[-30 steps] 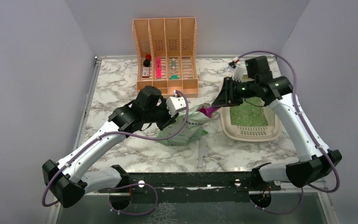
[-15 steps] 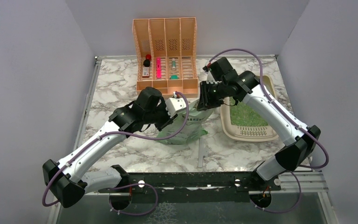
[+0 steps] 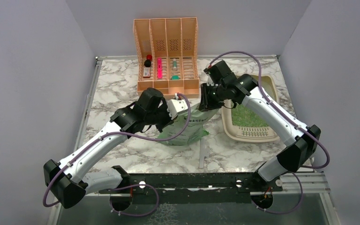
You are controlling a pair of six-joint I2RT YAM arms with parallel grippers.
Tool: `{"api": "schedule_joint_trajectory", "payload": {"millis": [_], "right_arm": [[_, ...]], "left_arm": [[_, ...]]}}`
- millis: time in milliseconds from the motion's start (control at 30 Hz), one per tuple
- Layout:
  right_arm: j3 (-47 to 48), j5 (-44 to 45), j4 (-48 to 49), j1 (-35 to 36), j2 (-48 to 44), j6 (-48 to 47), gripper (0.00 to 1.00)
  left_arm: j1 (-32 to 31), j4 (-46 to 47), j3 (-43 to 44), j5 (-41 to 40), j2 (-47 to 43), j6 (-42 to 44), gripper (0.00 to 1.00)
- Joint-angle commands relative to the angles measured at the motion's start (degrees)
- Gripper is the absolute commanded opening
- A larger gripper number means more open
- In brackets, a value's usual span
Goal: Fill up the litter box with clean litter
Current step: 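Scoop the cat litter from the cat litter bag.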
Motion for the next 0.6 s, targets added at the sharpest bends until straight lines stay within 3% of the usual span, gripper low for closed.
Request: {"api": "schedule_joint_trajectory", "payload": {"millis": [0,167,433,567], "right_arm": [[-5.34,-4.03,2.58,1.54,4.21,-0.13,0.01],[-4.33,-1.85,2.82,4.66,7.90,1.22,0.01],[5.06,16.82,-6.36,4.94,2.93,3.66,0.01],[7.91,16.85,-8.29,4.93,1.33,2.11,0.01]], "left_arm": [[-0.12,-1.25,-1.13,5.21,-0.74,-0.15,0.00],[-0.11,-1.83,-0.53,5.68,0.85,-0.30,0.00],[-0.10,-2.65,0.23,6.56,0.92,0.17,0.00],[-0.08,-2.78,0.72,7.65,0.48,0.19,0.00]]}}
